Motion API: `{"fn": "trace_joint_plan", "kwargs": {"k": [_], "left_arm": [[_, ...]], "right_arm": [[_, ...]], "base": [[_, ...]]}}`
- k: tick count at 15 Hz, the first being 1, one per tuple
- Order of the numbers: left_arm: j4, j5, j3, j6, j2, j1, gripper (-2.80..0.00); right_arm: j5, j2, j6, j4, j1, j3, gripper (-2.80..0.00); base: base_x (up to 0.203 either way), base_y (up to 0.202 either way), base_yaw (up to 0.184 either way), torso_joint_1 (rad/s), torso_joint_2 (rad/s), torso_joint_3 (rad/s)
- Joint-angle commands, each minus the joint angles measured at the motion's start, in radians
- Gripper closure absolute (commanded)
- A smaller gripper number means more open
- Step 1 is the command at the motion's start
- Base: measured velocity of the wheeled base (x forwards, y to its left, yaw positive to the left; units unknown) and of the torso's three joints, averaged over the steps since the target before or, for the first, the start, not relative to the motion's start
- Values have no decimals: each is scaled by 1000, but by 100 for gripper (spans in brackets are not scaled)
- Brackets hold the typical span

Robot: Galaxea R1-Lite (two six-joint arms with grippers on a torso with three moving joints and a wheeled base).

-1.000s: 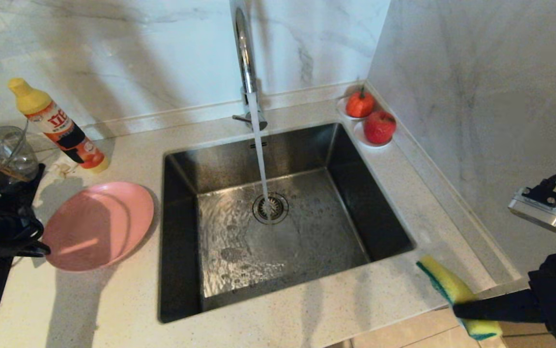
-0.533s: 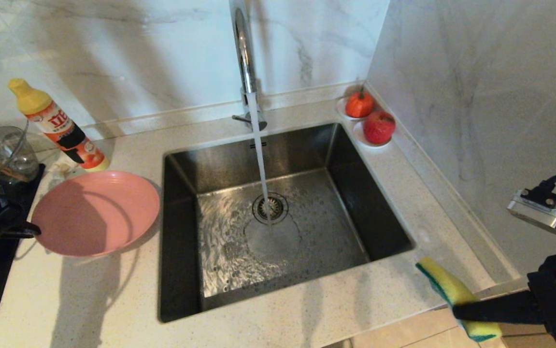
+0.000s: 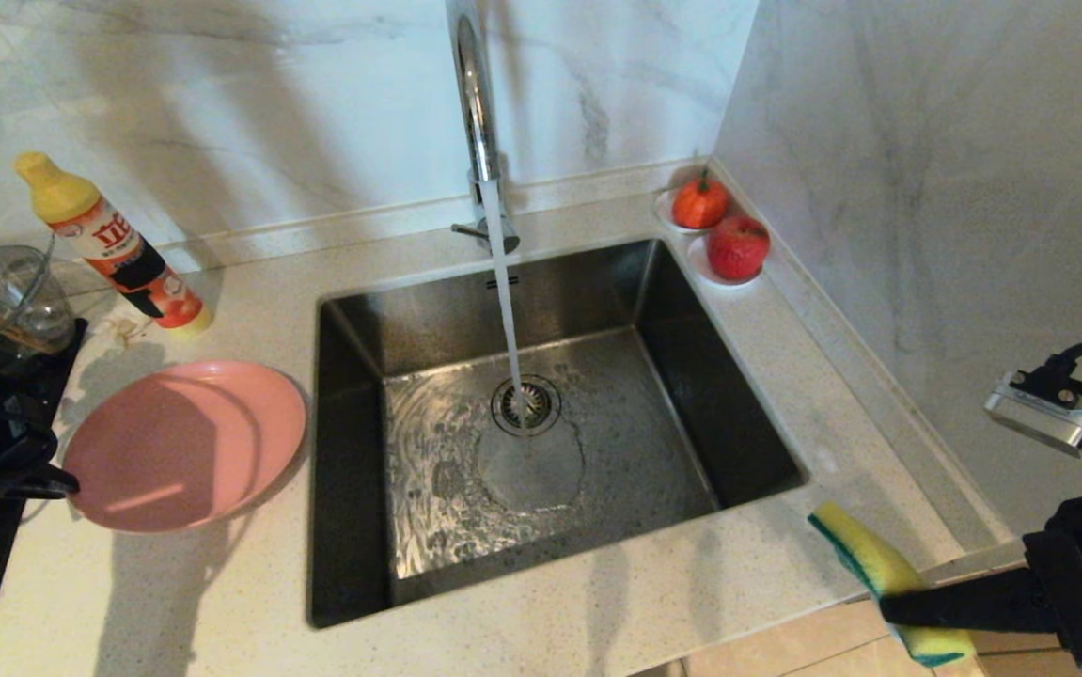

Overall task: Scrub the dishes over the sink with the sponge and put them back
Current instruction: Wash the plate

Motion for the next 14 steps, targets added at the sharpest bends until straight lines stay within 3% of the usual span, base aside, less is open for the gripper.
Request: {"fn": "trace_joint_plan", "kwargs": {"k": [1,10,11,14], "left_arm": [[4,-3,6,1,4,0,0],[-7,11,31,11,107,15,0],[-7,6,27,9,116,15,-280],[-7,-12,21,-2,126,16,-280]], "right_arm": [[3,-1,2,5,1,1,0],[3,6,1,0,1,1,0],[3,7,1,-1,1,1,0],[4,6,1,0,1,1,0]], "base": [[0,0,0,0,0,0],[0,0,0,0,0,0],[0,0,0,0,0,0],[0,0,0,0,0,0]]}}
